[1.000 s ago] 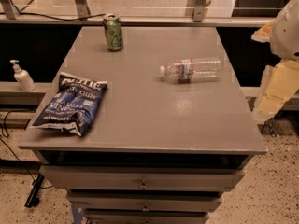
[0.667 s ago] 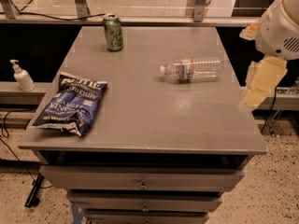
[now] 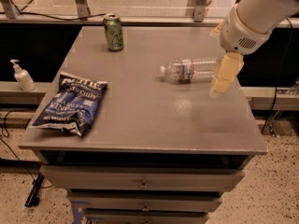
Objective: Place water bottle upright
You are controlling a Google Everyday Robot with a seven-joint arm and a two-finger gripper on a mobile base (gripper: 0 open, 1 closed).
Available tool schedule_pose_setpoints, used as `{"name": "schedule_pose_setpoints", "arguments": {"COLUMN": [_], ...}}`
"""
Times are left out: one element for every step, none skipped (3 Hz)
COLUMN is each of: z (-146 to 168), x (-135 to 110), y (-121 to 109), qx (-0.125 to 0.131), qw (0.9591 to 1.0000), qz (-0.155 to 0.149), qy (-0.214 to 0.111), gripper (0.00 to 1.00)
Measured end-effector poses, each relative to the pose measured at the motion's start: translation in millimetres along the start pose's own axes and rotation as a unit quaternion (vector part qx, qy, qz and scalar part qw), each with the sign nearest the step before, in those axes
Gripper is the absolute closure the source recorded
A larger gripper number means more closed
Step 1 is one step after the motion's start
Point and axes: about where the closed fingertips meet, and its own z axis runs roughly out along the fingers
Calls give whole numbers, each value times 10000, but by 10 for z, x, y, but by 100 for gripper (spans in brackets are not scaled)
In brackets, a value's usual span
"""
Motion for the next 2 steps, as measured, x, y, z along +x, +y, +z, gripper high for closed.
{"name": "schedule_pose_setpoints", "arguments": {"z": [375, 745], "x": [-104, -172], "y": [-245, -465], "qx": [-95, -231], "qw": [9998, 9995], "qz": [-142, -192], "qy": [39, 121], "gripper": [0, 0]}}
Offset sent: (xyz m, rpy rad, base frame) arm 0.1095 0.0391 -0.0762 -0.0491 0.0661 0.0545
